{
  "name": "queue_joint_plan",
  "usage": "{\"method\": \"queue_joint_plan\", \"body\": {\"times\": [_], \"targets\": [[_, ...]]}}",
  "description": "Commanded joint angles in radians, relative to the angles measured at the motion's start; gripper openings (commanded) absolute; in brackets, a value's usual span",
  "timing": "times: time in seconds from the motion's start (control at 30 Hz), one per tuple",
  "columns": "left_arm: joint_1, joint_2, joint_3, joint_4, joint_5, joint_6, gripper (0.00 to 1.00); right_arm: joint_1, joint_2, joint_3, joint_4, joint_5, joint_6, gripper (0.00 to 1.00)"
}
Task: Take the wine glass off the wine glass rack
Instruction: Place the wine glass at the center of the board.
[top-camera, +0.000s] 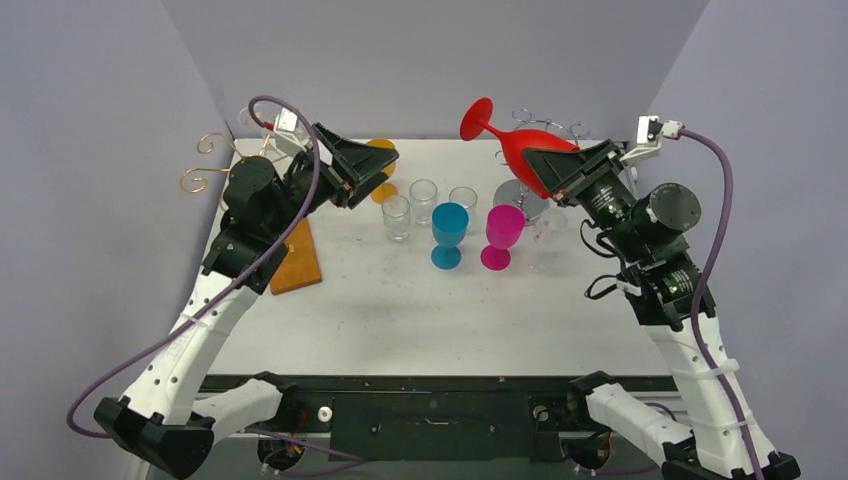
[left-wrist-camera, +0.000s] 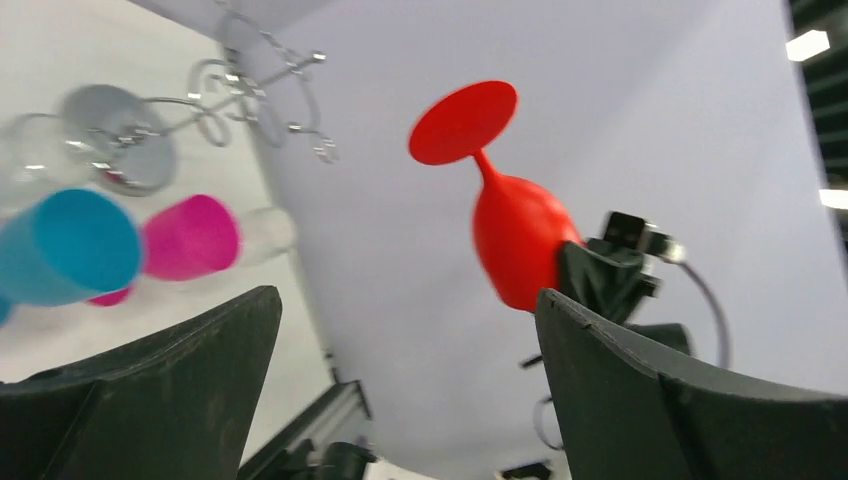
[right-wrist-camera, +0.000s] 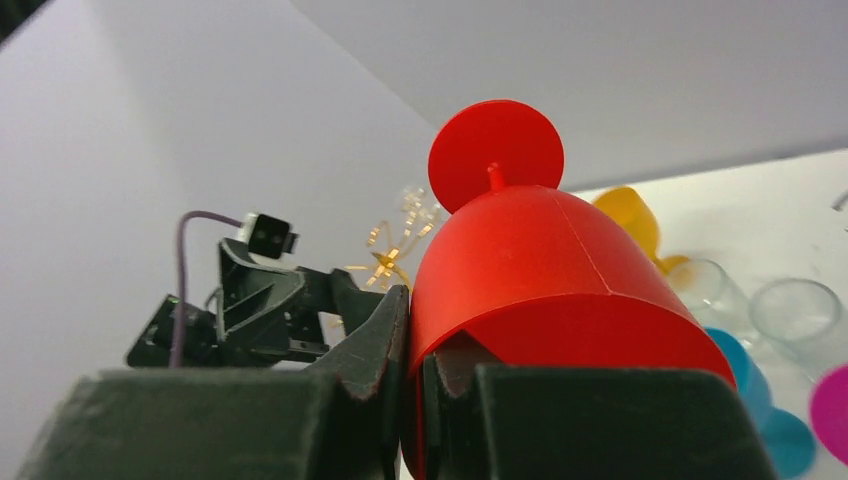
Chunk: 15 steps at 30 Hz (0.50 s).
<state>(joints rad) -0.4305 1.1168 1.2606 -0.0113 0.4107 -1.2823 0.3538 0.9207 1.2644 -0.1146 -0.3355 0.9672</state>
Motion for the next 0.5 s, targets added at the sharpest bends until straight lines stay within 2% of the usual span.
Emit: {"method": "queue_joint_plan", "body": {"times": [0.0,0.1,0.23,0.3,0.47], "targets": [[0.007,-0.085,0.053,-0.389,-0.28,0.388,0.96,0.087,0.082,0.111,-0.411,0.173,-0.198,0.0],[0.007,-0.128,0.105,-0.541,-0.435,0.517,0.96,0.172,0.158,0.186,-0.526,0.254,-0.268,0.0],[0.009,-0.162,0.195,-0.666,-0.667,0.677,0.96,0.321,0.279,0.305,-0.633,0.357,-0.327,0.0],[0.011,-0.169,0.238,-0.707,-0.743,0.714,0.96,0.374,0.352,0.369,-0.682,0.394,-0.349,0.0],[0.018,-0.165,0.326,-0.731,-0.832,0.754,0.96,0.458,0.544,0.504,-0.767,0.403,-0.381,0.0]]}}
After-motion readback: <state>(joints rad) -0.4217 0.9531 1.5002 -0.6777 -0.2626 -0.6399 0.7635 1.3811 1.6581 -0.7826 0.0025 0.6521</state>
